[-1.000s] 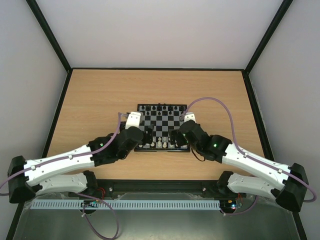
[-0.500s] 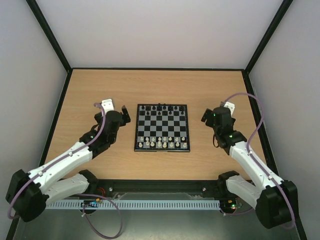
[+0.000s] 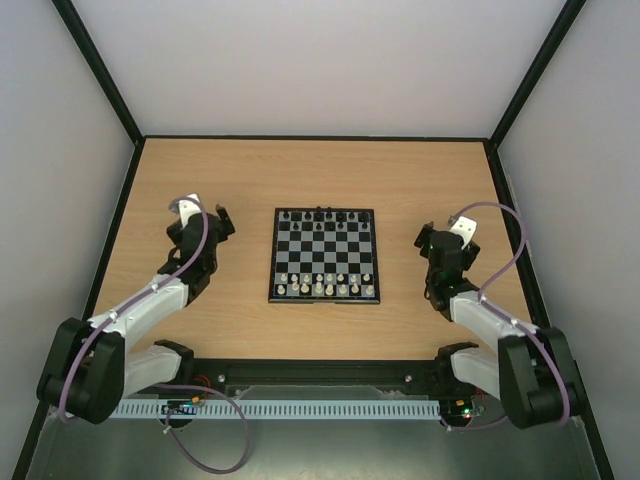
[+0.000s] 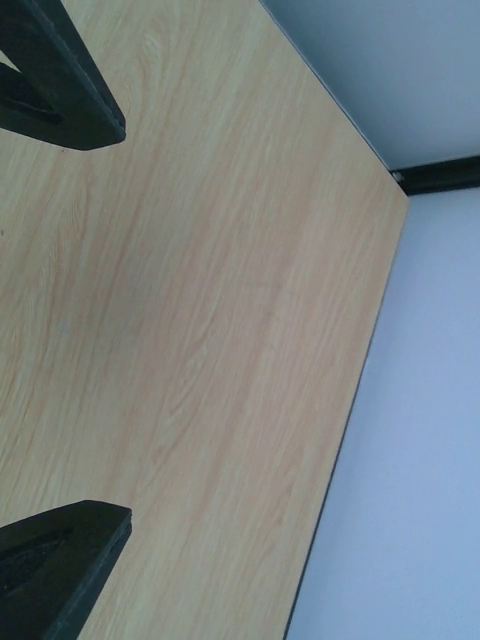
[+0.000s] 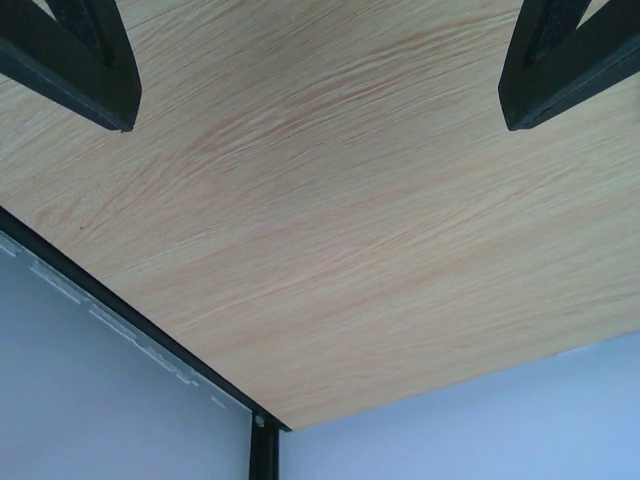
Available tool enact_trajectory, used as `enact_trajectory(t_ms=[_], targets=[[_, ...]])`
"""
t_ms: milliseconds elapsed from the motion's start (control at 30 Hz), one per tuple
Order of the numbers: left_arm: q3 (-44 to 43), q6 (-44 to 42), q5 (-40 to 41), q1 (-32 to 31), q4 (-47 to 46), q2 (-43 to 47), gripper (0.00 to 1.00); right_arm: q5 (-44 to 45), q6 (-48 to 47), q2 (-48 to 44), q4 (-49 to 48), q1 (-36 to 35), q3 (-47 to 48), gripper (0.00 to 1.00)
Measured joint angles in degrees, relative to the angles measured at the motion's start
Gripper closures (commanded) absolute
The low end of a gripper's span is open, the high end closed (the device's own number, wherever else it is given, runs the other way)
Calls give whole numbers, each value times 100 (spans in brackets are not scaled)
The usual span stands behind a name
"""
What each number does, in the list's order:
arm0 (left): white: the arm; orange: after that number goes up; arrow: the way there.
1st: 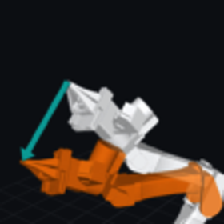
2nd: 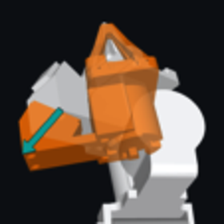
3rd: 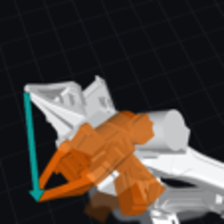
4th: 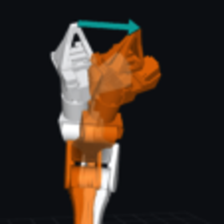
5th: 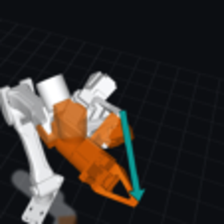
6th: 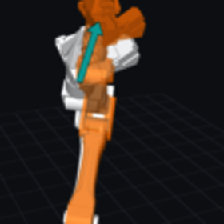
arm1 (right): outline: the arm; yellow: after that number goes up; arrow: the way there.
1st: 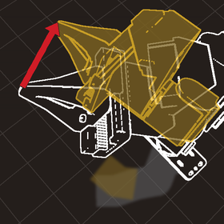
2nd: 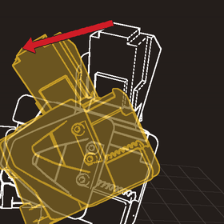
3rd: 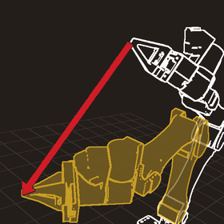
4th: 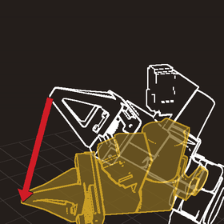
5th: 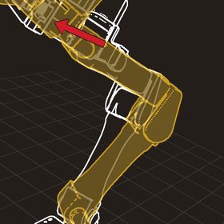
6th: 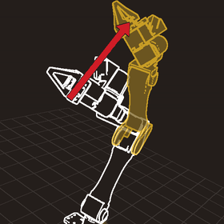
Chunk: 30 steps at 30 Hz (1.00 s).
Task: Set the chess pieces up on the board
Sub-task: Reset both arms
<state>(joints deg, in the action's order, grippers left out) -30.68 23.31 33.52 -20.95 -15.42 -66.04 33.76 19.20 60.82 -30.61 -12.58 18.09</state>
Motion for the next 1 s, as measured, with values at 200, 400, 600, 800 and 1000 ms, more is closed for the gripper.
enact_trajectory(t_ms=[200, 400, 600, 800, 1000], targets=[[831, -264, -444, 516, -1016, -79, 1, 249, -223, 1106, -1327, 101, -173, 1], [804, -533, -723, 855, -1709, -518, 1, 459, -391, 1856, -2111, 144, -192, 1], [684, -772, -885, 1082, -2164, -841, 1, 470, -509, 2164, -2839, 293, -254, 1], [686, -909, -1064, 1355, -2570, -901, 1, 407, -544, 2312, -3075, 334, -289, 1], [780, -1266, -1401, 1502, -3110, -1025, 1, 376, -581, 2282, -3318, 345, -433, 1]])
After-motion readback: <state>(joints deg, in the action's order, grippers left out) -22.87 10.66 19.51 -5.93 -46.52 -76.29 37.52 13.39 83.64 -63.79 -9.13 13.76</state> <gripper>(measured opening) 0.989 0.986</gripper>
